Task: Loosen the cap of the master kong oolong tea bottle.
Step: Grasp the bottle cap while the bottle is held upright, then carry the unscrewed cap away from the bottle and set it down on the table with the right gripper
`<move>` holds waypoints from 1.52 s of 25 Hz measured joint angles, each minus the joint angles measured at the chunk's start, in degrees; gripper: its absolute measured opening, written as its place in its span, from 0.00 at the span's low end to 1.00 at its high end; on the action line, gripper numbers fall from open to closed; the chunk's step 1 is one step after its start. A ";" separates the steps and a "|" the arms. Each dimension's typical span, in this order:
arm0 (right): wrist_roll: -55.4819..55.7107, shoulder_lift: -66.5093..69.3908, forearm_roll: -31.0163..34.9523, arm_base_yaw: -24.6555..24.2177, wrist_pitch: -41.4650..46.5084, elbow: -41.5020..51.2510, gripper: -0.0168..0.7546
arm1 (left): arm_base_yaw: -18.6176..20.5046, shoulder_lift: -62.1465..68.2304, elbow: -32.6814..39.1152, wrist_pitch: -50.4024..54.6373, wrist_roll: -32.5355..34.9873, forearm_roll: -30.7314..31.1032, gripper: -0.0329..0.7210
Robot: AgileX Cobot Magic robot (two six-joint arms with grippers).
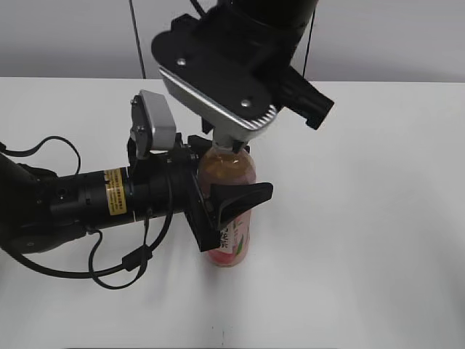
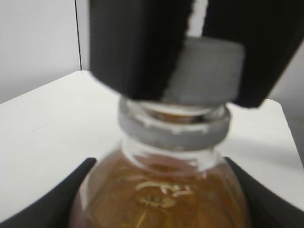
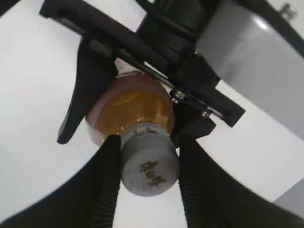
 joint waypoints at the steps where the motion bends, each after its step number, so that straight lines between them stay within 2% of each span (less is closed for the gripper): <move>1: -4.21 0.00 0.00 0.00 0.00 0.00 0.38 | 0.00 0.00 0.00 0.00 0.00 0.00 0.65; 8: -24.79 0.00 -0.56 0.00 -0.09 0.00 0.38 | 0.00 0.00 -0.10 0.46 -0.17 -0.18 0.65; 12: -31.32 0.00 -2.02 0.07 -0.34 0.00 0.38 | 0.00 0.00 -0.29 0.87 -0.61 -0.23 0.65; 27: -33.26 -4.47 -5.43 0.17 -0.27 -0.75 0.38 | 0.00 0.00 -0.42 0.93 -0.67 -0.07 0.65; 31: -23.04 -5.23 -7.15 0.16 -0.27 -0.80 0.38 | 0.00 0.00 -0.42 0.81 -0.61 -0.06 0.65; 34: -3.90 -5.23 -10.09 -0.63 -0.27 -0.80 0.38 | 0.00 0.00 -0.42 0.70 -0.61 -0.06 0.65; 38: 24.65 -5.22 -12.79 -4.50 -0.27 -0.80 0.38 | 0.00 0.00 -0.42 0.52 -0.61 -0.01 0.65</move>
